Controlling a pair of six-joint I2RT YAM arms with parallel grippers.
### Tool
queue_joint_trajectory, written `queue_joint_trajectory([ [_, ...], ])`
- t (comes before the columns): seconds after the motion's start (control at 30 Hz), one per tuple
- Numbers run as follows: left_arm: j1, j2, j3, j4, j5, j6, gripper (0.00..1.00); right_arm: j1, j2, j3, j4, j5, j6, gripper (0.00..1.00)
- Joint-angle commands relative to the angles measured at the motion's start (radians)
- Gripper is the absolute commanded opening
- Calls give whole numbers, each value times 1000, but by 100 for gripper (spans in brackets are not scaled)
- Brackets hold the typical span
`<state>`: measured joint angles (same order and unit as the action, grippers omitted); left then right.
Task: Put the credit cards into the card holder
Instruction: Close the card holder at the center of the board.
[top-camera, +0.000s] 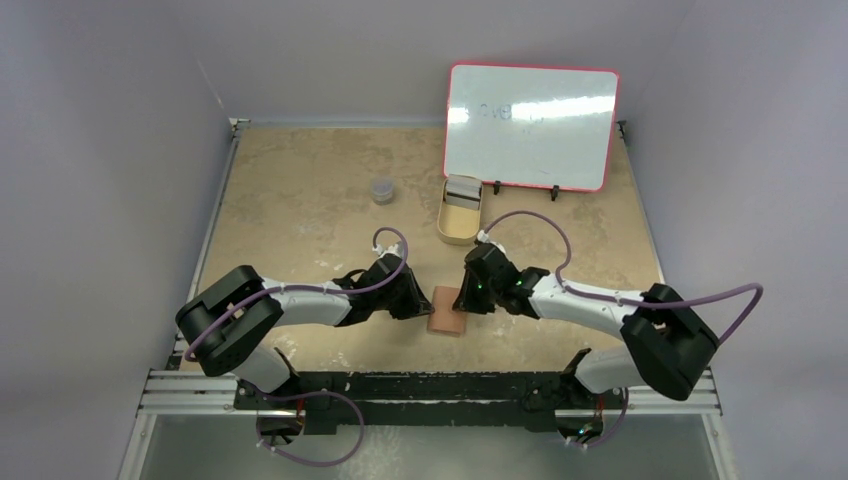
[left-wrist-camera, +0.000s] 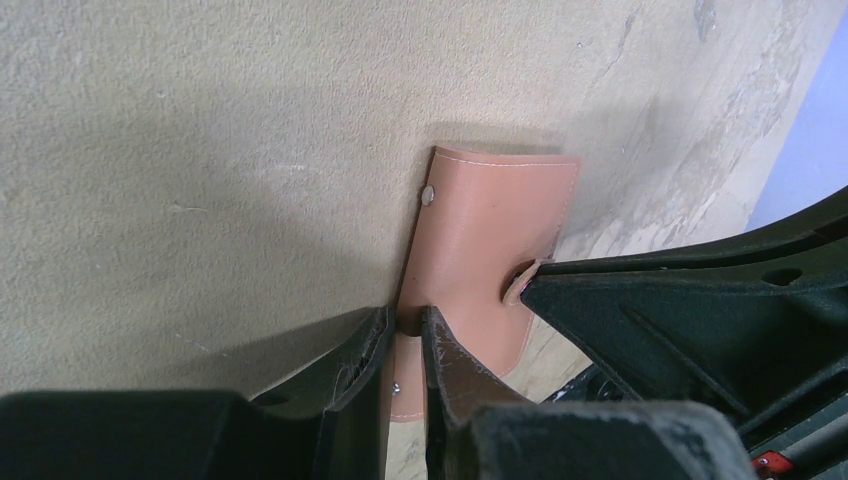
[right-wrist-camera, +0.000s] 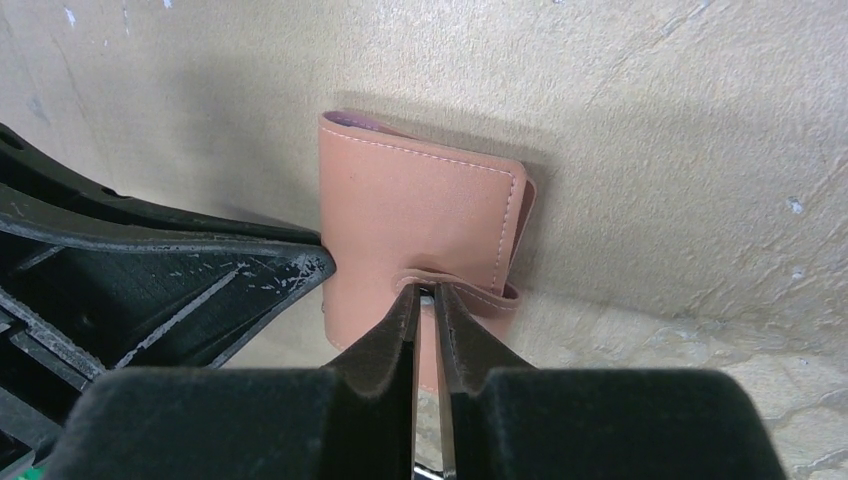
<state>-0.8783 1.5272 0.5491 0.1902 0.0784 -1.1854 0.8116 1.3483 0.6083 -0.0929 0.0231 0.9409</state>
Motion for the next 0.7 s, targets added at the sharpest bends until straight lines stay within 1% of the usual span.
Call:
queue_joint_trajectory([
  [0.0,-6,-10,6,21,6,10,15,4,75,35,-97,31,-44,10],
  [0.23,-7,-9,-9,47,13,3,15,9,164,70,-146,26,-80,8],
  [0.43,-7,-12,-13,54,17,7,15,8,286,87,-166,-22,-118,9],
  [0.57,-7,-19,-8,55,17,14,15,9,371,114,-212,-37,-155,8],
  [0.67,-7,-37,-11,42,4,25,15,8,371,127,-230,-28,-158,8],
])
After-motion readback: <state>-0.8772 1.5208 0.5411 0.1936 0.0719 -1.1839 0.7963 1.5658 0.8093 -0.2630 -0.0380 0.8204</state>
